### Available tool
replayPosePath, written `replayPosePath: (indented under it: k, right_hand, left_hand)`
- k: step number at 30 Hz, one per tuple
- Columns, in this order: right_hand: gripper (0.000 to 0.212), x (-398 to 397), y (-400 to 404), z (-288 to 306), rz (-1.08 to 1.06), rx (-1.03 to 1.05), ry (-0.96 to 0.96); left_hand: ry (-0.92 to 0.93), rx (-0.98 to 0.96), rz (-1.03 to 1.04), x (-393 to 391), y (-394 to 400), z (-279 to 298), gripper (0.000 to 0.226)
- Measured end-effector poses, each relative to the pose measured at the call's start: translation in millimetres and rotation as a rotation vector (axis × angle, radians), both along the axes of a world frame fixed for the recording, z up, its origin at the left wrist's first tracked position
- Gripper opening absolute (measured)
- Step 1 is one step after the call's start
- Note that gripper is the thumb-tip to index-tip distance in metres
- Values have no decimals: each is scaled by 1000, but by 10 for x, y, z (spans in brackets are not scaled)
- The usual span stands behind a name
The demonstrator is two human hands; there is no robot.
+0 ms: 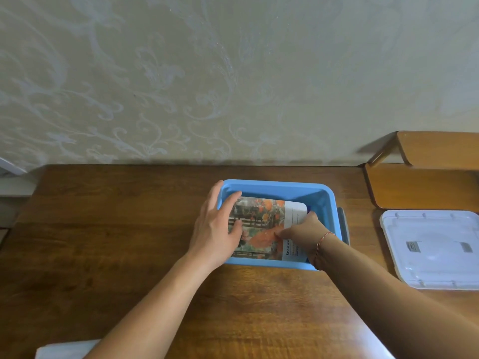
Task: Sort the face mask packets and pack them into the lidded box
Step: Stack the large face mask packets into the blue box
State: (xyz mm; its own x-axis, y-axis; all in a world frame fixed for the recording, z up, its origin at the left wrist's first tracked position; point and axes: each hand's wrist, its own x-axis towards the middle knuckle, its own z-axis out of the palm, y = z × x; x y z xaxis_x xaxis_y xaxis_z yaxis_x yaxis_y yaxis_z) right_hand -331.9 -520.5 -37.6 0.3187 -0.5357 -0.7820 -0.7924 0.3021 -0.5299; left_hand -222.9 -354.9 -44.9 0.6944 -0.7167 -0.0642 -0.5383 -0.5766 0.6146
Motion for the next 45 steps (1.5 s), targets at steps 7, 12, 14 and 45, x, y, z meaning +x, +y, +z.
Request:
replayPosePath:
  k: [7, 12, 14, 45]
  right_hand:
    - [84, 37, -18, 45, 14, 73, -70]
    - [99, 6, 17, 72, 101, 13, -53]
    - [103, -4, 27, 22, 197, -58, -32]
    - [65, 41, 134, -23, 306, -201, 31]
  left_hand:
    - [-21, -1, 25, -22, 0, -26, 60]
    - [-49, -45, 18, -29, 4, -57, 58]
    - [-89, -36, 12, -28, 13, -62, 63]
    - [-362, 618, -204, 70, -183, 124, 59]
